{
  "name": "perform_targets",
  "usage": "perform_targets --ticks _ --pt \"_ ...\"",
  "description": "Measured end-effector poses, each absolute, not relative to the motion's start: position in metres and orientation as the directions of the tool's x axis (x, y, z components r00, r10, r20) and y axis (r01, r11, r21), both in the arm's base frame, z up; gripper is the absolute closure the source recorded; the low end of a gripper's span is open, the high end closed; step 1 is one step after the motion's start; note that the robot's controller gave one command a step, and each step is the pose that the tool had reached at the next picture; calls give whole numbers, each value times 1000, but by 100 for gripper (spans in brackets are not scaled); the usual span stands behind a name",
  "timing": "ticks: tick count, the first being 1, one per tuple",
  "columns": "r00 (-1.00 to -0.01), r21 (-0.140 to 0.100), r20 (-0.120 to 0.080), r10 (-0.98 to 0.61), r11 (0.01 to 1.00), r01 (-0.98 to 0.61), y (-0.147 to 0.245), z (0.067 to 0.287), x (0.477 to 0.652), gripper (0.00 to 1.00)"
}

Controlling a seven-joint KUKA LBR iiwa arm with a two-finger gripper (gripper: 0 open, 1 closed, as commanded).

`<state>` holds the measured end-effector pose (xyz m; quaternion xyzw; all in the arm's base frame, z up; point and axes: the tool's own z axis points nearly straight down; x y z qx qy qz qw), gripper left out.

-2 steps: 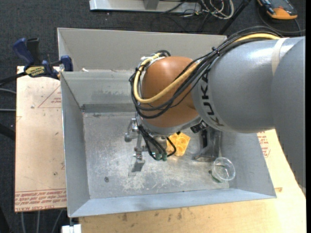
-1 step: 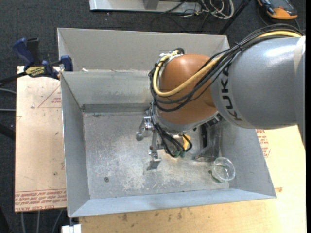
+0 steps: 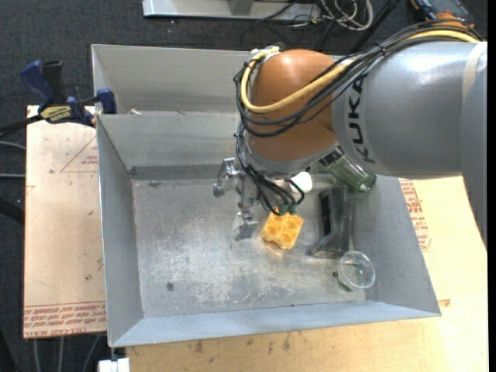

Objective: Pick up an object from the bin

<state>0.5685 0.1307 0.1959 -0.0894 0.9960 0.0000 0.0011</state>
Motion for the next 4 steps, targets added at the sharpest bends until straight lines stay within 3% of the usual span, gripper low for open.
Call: perform_targets --ticks 1,2,3,4 --pt "-987 2 -5 -162 987 -162 116 195 592 0" --pt "-985 1 -5 -172 985 -172 81 180 613 0" --pt "-934 0 -3 -359 934 -359 54 195 615 0" --pt "-860 -3 -8 -510 860 -510 33 163 603 0"
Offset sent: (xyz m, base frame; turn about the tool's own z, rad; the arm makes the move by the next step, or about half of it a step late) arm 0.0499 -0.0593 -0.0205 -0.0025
